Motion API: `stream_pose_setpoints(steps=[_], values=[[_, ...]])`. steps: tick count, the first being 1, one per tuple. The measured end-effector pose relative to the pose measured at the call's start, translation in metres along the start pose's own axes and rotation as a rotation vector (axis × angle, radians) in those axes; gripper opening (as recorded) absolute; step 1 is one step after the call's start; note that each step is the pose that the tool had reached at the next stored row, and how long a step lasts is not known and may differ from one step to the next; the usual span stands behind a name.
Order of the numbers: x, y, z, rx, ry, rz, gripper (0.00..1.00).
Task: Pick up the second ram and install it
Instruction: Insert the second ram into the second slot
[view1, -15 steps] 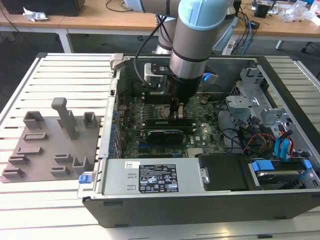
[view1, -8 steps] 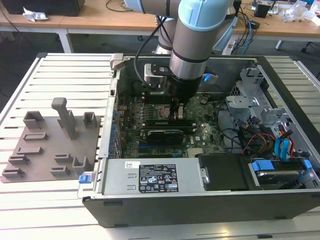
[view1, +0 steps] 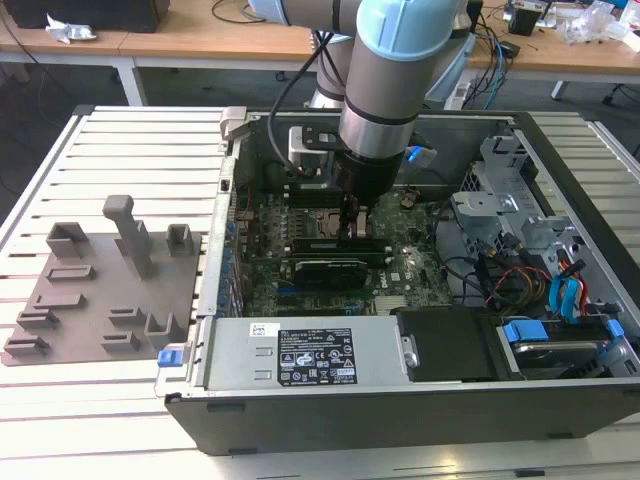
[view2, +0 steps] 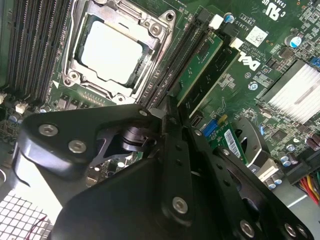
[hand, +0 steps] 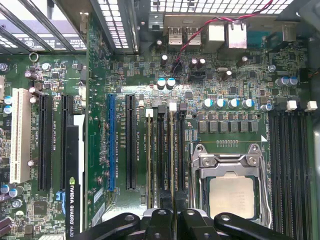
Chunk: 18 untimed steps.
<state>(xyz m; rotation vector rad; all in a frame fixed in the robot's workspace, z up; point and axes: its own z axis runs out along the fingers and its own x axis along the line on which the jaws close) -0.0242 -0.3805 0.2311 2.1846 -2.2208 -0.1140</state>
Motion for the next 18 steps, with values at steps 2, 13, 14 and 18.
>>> stream_pose_setpoints(steps=[2, 13, 14, 18], values=[[0.0000, 0.0000, 0.0010, -0.0001, 0.0003, 0.000, 0.13], [-0.0001, -0.0009, 0.0009, 0.0021, -0.0002, 0.000, 0.13], [-0.0001, -0.0010, 0.0009, 0.0020, -0.0003, 0.000, 0.13], [-0.0001, -0.0012, 0.0009, 0.0020, -0.0003, 0.000, 0.13]])
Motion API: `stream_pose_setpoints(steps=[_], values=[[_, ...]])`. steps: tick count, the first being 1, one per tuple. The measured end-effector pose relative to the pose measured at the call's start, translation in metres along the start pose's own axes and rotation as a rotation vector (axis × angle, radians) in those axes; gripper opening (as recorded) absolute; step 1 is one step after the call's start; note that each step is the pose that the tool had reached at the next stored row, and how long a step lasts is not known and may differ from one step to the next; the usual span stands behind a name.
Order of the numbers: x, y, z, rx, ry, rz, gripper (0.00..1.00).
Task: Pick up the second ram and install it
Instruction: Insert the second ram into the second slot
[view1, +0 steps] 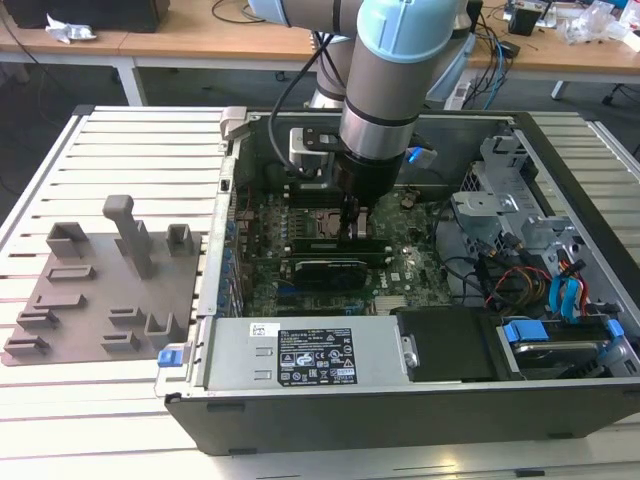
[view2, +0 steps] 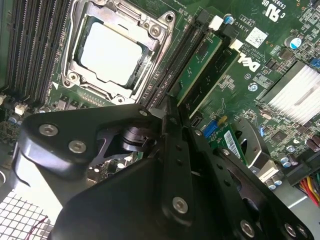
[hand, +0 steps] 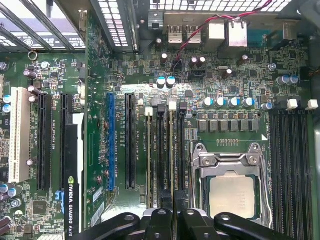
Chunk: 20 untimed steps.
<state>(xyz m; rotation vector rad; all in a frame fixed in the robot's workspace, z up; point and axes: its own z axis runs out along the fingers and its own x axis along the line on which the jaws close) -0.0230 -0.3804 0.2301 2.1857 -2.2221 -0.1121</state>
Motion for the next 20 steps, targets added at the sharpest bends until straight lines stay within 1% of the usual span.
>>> stream_pose_setpoints(steps=[3, 12, 14, 15, 20], values=[[-0.0001, -0.0001, 0.0001, 0.0005, -0.0009, 0.011, 0.13], [-0.0006, -0.0002, 0.0016, 0.0004, -0.0021, 0.011, 0.13], [-0.0006, -0.0002, -0.0004, 0.0006, 0.0007, 0.011, 0.13], [-0.0006, -0.0001, -0.0004, 0.0006, 0.0010, 0.011, 0.13], [-0.0004, -0.0004, 0.0045, -0.0001, 0.0016, 0.011, 0.13]])
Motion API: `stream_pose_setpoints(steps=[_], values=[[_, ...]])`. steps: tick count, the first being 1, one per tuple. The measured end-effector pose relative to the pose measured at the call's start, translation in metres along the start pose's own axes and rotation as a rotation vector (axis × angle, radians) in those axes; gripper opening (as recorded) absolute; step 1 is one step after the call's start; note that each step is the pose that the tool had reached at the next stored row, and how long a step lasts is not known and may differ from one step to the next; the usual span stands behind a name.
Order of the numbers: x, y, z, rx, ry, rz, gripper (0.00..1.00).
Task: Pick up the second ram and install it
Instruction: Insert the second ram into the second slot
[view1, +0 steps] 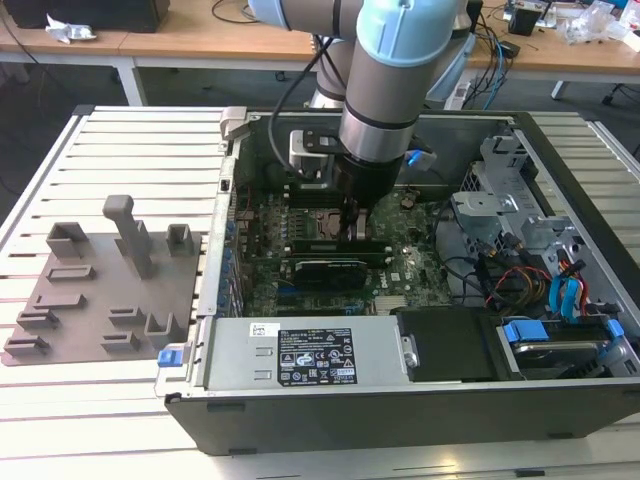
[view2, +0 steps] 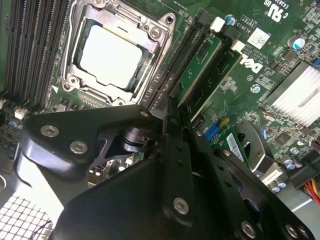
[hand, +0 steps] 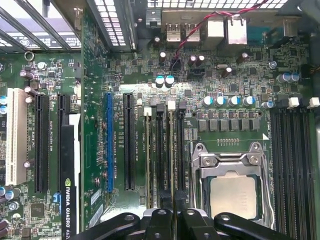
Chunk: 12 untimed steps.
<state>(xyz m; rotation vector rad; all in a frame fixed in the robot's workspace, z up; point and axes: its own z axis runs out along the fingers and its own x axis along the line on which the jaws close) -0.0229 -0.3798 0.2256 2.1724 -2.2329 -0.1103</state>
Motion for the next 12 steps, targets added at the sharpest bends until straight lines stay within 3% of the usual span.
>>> stream_pose_setpoints(steps=[5, 6, 7, 8, 12], values=[[0.0000, -0.0004, 0.0038, 0.0006, -0.0007, 0.000, 0.14], [0.0000, -0.0003, 0.0039, 0.0002, -0.0007, 0.000, 0.21], [0.0000, -0.0001, 0.0013, 0.0002, -0.0002, 0.000, 0.21], [-0.0002, 0.0002, -0.0034, 0.0001, -0.0002, 0.000, 0.21], [-0.0053, 0.0028, -0.0393, 0.0002, 0.0028, 0.000, 0.20]])
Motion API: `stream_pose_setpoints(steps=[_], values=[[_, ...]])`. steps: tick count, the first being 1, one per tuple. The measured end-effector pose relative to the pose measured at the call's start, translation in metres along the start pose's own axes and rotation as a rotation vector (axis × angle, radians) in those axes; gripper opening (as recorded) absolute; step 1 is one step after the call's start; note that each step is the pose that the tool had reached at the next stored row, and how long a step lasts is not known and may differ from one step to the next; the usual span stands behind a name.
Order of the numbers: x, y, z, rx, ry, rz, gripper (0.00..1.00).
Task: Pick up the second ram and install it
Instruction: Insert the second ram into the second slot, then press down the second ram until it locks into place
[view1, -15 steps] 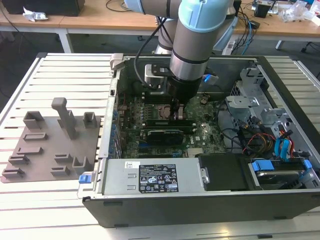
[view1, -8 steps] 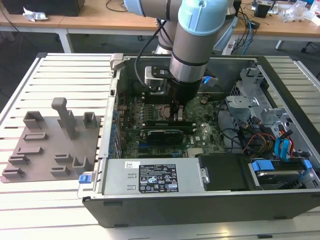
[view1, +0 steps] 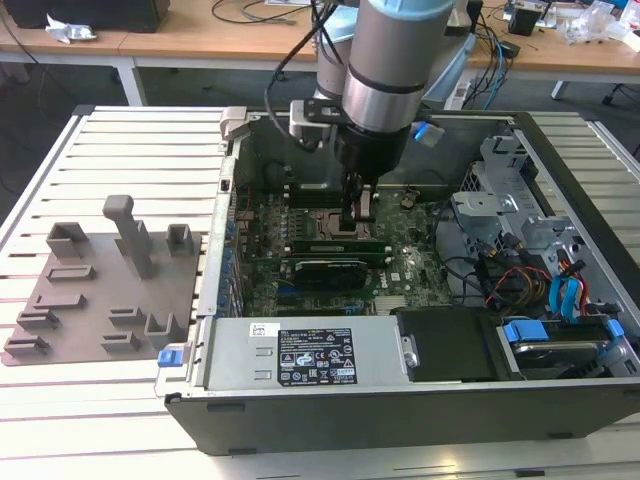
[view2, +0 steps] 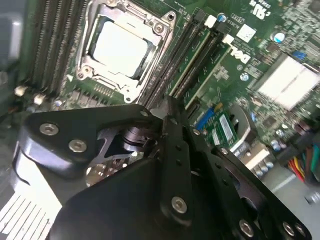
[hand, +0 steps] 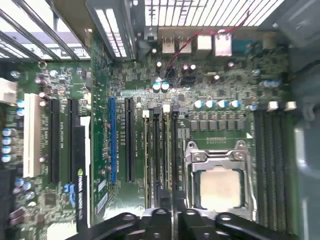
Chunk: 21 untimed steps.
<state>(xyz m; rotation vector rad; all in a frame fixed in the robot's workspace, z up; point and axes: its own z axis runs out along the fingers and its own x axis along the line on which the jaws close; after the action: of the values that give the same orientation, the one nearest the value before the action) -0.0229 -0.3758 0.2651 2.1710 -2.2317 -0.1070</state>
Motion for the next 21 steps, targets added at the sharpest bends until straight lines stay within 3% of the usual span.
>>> stream_pose_setpoints(steps=[1, 8, 9, 10, 11, 14, 16, 21], values=[[-0.0011, 0.0006, -0.0088, 0.0000, 0.0030, 0.000, 0.10], [-0.0014, -0.0004, -0.0139, 0.0001, 0.0030, 0.000, 0.10], [-0.0015, -0.0060, -0.0119, -0.0002, 0.0036, 0.000, 0.10], [-0.0017, -0.0185, -0.0074, -0.0017, 0.0040, 0.000, 0.10], [-0.0017, -0.0256, -0.0020, -0.0019, 0.0041, 0.000, 0.10], [-0.0016, -0.0410, 0.0142, -0.0024, 0.0041, 0.000, 0.10], [-0.0014, -0.0431, 0.0247, -0.0024, 0.0041, 0.000, 0.10], [-0.0011, -0.0442, 0.0334, -0.0025, 0.0042, 0.000, 0.10]])
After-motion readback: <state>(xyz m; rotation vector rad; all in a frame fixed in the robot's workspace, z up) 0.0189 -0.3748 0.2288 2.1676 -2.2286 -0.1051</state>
